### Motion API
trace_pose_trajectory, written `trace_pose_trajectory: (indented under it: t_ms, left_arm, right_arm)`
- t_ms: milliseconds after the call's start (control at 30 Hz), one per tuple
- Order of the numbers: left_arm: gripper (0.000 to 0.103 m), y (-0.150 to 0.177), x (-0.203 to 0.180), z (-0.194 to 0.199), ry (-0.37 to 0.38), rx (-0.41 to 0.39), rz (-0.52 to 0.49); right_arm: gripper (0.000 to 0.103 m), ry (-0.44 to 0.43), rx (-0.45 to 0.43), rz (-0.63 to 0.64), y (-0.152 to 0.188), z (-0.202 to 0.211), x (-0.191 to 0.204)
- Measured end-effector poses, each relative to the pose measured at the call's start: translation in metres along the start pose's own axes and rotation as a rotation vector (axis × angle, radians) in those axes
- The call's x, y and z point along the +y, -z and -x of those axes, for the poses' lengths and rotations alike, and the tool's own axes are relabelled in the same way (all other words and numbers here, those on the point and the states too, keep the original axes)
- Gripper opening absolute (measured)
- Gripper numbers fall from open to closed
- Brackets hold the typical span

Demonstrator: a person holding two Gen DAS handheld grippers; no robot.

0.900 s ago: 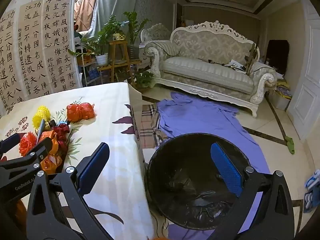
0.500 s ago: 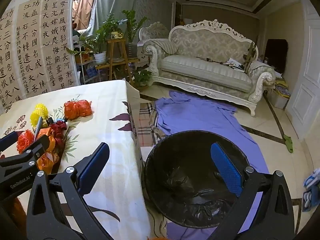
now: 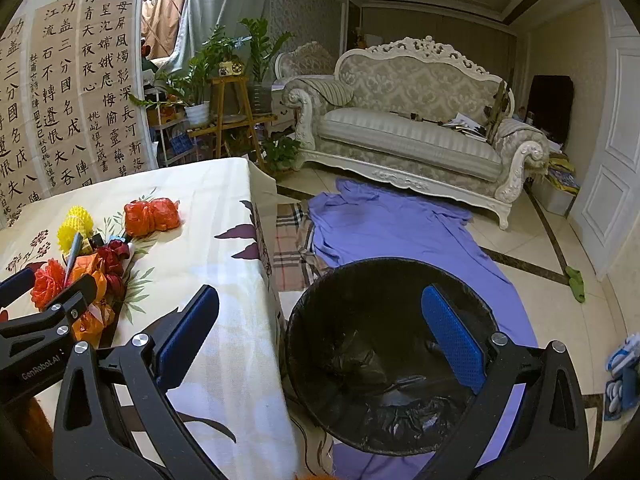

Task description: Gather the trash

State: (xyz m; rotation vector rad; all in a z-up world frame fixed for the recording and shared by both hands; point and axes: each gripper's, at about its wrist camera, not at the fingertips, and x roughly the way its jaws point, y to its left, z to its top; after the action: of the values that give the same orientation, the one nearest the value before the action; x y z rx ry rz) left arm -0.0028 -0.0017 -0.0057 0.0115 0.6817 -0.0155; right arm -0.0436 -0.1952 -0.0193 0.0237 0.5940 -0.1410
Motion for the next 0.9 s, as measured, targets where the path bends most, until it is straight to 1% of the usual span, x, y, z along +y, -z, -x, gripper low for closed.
trace_pose_trajectory:
  t_ms: [900]
  left_arm:
    - [0.096,0.0020,-0.0008,-0.0031,0.003,0.009,-0.001]
  right_arm:
    - [0.099,-0.001,0.002,0.000,0.0003,-0.0010,0.0000]
